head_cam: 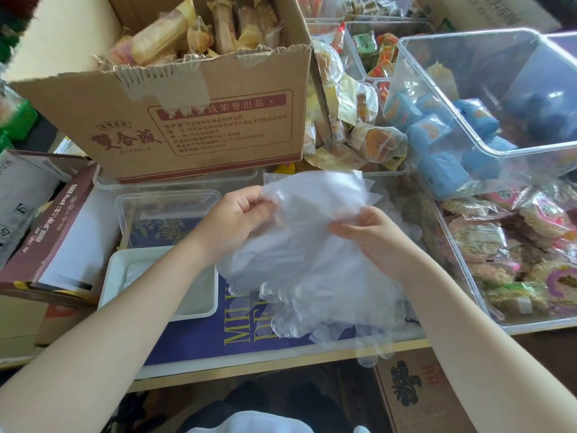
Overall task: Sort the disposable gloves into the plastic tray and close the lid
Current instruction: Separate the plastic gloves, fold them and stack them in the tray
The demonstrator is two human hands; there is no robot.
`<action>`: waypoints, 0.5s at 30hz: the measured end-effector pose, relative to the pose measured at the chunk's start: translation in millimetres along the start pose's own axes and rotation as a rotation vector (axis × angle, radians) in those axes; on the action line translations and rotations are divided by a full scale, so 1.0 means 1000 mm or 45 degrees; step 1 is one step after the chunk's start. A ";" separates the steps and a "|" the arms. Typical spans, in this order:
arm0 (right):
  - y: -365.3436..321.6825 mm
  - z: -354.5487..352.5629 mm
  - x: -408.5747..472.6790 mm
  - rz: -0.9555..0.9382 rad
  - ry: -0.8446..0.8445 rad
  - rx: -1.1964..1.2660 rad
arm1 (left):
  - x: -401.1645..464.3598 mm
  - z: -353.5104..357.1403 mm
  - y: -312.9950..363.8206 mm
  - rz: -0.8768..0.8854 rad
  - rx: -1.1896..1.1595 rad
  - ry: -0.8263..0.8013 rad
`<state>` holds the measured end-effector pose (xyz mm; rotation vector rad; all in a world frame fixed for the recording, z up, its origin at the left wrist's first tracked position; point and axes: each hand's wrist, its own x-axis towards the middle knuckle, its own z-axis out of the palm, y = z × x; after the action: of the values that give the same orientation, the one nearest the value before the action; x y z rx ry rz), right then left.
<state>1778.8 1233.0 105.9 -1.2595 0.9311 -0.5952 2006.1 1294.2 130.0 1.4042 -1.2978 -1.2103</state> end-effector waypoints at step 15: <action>-0.024 0.009 -0.007 -0.118 0.121 -0.069 | 0.008 0.001 -0.001 0.186 0.227 -0.052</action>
<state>1785.6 1238.1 131.1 -1.3374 0.9768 -0.7114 2005.6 1286.4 128.3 1.3877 -1.5407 -1.0510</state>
